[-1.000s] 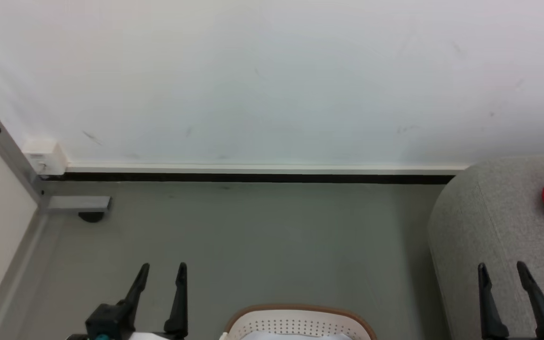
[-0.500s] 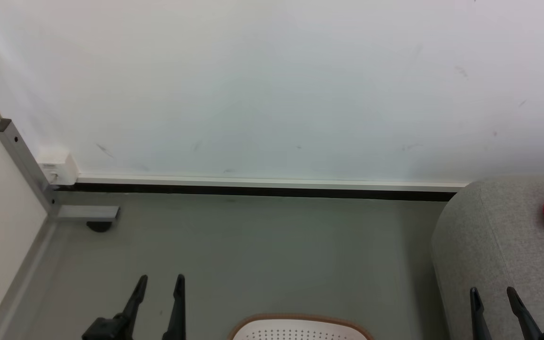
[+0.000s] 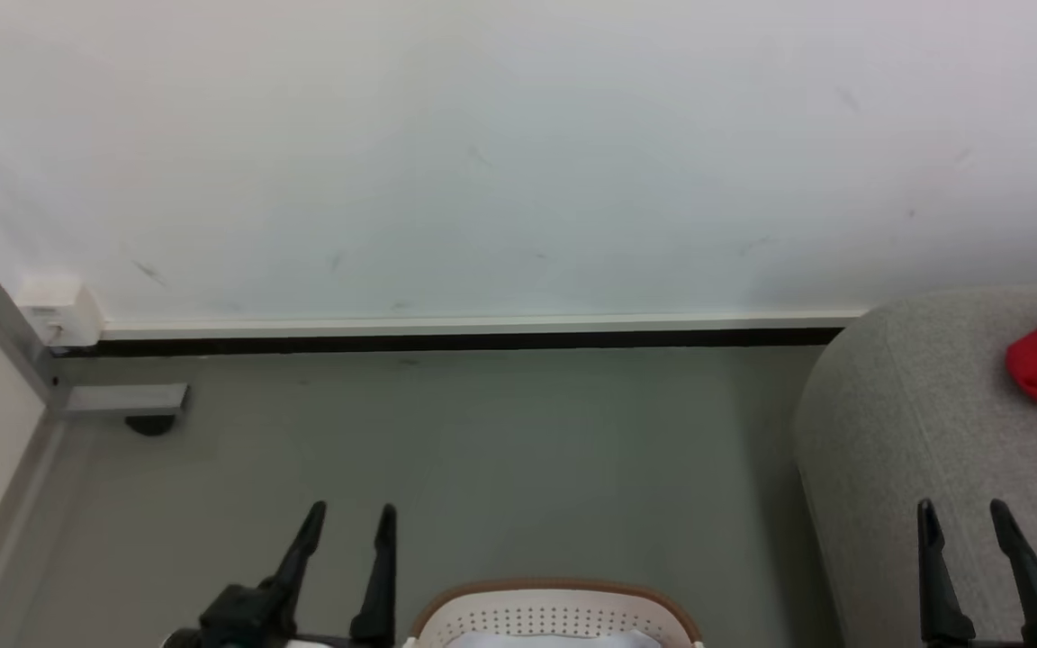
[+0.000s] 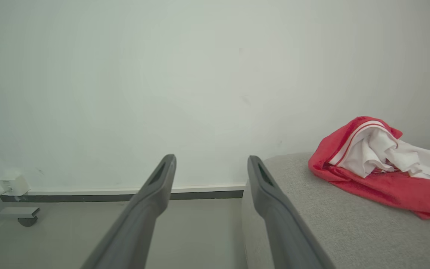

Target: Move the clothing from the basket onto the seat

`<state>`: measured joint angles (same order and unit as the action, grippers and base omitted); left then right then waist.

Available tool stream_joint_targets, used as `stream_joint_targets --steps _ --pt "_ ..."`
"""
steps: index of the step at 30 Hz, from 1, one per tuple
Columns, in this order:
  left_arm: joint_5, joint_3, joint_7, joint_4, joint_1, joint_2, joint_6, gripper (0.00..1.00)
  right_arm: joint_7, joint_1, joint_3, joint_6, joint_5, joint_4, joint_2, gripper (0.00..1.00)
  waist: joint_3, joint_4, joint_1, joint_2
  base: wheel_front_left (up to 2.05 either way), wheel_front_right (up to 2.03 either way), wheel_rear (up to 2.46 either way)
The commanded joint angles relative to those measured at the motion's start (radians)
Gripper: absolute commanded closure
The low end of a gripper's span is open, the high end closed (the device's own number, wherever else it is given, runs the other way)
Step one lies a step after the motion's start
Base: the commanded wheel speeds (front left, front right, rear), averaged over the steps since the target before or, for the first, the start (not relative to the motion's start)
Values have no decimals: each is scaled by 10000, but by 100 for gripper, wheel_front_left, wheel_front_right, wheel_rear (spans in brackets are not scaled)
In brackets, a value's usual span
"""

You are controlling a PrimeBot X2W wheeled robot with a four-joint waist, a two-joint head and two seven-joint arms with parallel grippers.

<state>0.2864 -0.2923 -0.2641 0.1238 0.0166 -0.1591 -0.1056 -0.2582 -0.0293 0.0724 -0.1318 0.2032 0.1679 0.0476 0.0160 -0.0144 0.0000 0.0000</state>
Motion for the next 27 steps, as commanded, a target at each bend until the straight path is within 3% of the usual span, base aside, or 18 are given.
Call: stream_joint_targets --steps 1,9,17,27 --pt "-79 -198 90 39 346 78 185 0 -67 233 109 22 -95 -203 20 0 -343 384 0 0 0 0 0" --pt "-453 -1216 1217 495 1772 244 869 0 -49 977 321 22 -225 -1011 21 0 -1781 1500 0 0 0 0 0" --pt "-527 -2072 2970 2161 3415 551 1516 0 -51 1524 561 22 -507 -2167 7 0 -3549 2429 0 0 0 0 0" --pt "-126 -2995 4167 5192 5297 1022 1726 0 68 1956 331 22 -796 -3012 10 0 -5657 2089 0 0 0 0 0"
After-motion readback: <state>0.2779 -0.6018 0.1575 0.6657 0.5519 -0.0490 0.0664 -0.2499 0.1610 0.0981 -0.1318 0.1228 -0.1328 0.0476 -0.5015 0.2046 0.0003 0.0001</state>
